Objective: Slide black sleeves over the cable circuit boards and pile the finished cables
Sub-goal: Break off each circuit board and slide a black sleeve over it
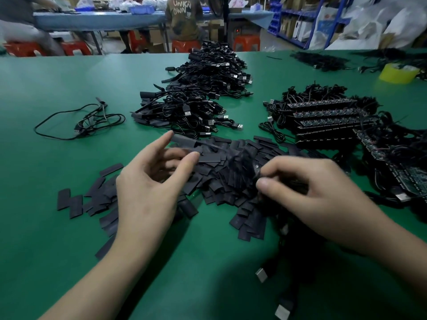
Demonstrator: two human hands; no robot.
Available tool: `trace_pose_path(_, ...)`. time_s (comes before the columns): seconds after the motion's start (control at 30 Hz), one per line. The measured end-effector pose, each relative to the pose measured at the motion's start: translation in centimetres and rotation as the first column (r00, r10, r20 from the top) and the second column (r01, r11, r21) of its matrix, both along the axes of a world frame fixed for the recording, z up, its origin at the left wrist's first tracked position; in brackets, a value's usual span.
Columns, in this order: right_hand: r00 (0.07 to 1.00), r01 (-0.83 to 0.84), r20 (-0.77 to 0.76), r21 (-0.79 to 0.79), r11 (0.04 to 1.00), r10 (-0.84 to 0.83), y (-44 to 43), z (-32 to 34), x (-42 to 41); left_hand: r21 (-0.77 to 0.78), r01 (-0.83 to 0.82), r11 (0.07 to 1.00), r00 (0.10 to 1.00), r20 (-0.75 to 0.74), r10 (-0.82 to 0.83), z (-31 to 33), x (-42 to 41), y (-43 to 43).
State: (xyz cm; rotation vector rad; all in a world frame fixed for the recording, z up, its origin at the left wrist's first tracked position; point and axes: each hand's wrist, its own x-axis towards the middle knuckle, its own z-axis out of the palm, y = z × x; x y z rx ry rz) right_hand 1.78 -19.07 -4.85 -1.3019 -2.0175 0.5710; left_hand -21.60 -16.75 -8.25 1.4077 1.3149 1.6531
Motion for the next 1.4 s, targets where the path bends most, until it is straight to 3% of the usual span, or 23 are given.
trace_pose_path(0.1,0.985,0.047,-0.164,-0.039,0.998,-0.053,0.9,1.7,-0.1,-0.025,0.045,0.999,0.998,-0.041,-0.046,-0.1,0.5,-0.1)
trace_pose_path(0.17,0.987,0.070,-0.145,-0.019,0.997,-0.073,2.3,2.9,-0.4,-0.029,0.075,0.997,0.988,-0.135,-0.078,-0.5,0.9,-0.2)
trace_pose_path(0.33,0.983,0.116,0.119,0.190,0.975,-0.140,9.3,6.5,-3.9,-0.023,0.148,0.989,0.903,-0.405,-0.144,-0.9,1.3,-0.6)
trace_pose_path(0.47,0.941,0.098,0.279,0.319,0.943,-0.192,17.6,7.9,-8.4,-0.019,0.212,0.977,0.842,-0.503,-0.193,-1.0,1.5,-0.7)
trace_pose_path(0.63,0.847,0.014,0.507,0.280,0.960,-0.160,22.9,7.4,-12.3,-0.004,0.221,0.975,0.821,-0.539,-0.189,-1.2,1.1,-0.5)
trace_pose_path(0.83,0.882,-0.052,0.457,0.336,0.940,-0.115,18.5,5.1,-9.3,-0.001,0.221,0.975,0.822,-0.538,-0.186,-1.1,1.1,-0.5)
trace_pose_path(1.07,0.876,-0.094,0.479,0.076,0.993,0.047,7.6,2.8,-0.6,-0.019,0.210,0.977,0.831,-0.522,-0.189,-0.9,1.4,-0.5)
trace_pose_path(1.23,0.848,-0.025,0.530,0.009,1.000,0.017,5.1,0.2,2.1,-0.031,0.220,0.975,0.823,-0.530,-0.203,-0.6,1.7,-0.9)
trace_pose_path(1.4,0.896,0.024,0.442,0.034,0.999,-0.037,5.0,-1.1,2.0,-0.030,0.233,0.972,0.805,-0.554,-0.210,-0.5,1.9,-1.3)
